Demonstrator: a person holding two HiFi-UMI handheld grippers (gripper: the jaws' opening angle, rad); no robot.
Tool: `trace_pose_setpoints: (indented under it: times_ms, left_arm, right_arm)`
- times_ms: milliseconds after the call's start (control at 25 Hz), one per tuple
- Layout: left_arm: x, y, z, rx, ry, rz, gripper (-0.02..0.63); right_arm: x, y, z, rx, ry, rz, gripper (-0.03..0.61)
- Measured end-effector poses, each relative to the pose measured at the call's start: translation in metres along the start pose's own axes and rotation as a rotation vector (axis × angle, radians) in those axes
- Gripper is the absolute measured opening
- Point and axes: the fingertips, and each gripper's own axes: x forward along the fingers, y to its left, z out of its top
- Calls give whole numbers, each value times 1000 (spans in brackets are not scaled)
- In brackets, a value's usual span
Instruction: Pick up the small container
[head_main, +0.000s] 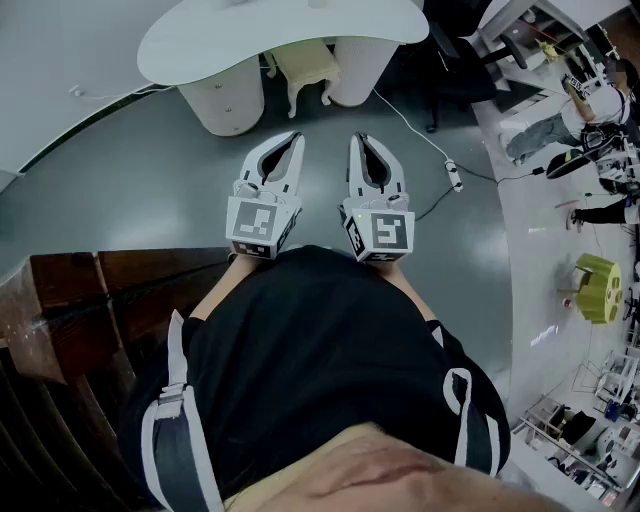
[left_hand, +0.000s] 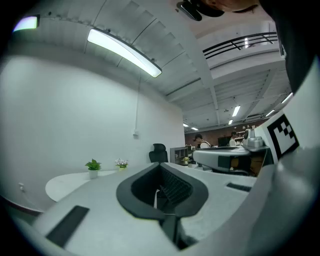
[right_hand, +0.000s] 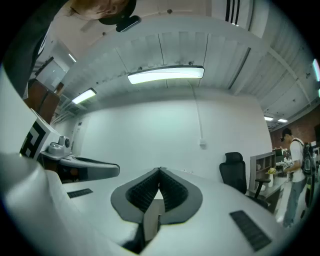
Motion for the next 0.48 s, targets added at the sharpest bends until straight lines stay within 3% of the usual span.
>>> trace_pose_setpoints:
  times_ms: [240, 480]
  left_arm:
    - [-3, 10, -5, -13, 5, -7, 7]
    - [4, 18, -10, -42, 44, 7, 6]
  right_arm:
    - [6, 12, -2, -23, -16, -4, 18]
    - [15, 9, -6, 25, 2, -2, 18]
